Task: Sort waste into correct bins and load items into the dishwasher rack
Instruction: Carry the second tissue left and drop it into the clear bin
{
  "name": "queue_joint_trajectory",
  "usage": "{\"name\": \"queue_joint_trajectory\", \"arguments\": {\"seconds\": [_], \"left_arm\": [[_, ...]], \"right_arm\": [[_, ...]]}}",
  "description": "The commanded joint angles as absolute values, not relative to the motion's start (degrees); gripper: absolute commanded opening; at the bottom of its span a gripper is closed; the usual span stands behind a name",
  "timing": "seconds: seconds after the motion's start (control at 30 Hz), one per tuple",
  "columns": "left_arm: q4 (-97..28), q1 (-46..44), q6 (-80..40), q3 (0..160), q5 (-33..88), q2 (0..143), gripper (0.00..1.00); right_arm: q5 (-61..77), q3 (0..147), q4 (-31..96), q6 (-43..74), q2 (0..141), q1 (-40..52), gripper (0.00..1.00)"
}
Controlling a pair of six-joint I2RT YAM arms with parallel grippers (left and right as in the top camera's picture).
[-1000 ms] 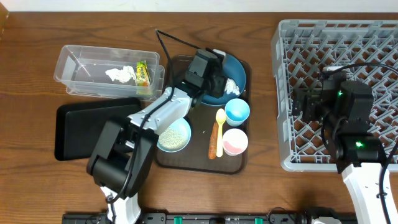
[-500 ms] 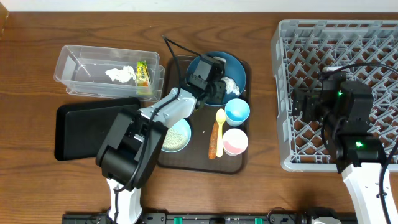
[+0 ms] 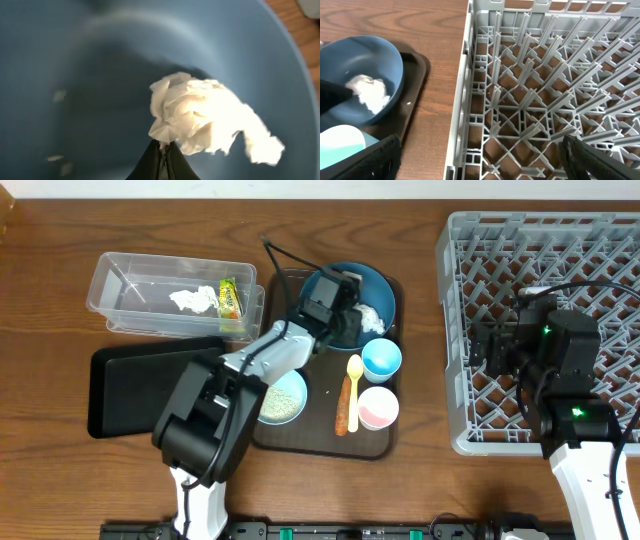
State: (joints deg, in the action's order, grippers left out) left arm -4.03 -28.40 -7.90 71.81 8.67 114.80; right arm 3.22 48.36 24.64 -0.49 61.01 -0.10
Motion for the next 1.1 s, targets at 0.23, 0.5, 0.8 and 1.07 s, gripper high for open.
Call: {"name": "queue_joint_trajectory", "arguments": {"seconds": [0.23,0.5,0.8,1.07], "left_arm": [[-7.7,-17.41,-7.53,72.14,8.12,96.51,0.06],[-14.04,-4.75,-7.16,72.14,3.16,91.68,0.06],[-18.65,4.51,-7.18,72.12,2.96,95.74,0.06],[-20.53,5.45,-7.14,72.12,-0.19,98.94,0.29]], "right_arm": [[3.22,49.6,24.67,-0.93,61.08,0.78,0.99],[3.2,49.6,24.67,-0.95,61.08,0.78,0.99],[3.22,49.6,24.69,-0.93,61.08,0.78,0.99],[3.22,49.6,24.73,-0.93,61.08,0.78,0.99]]}}
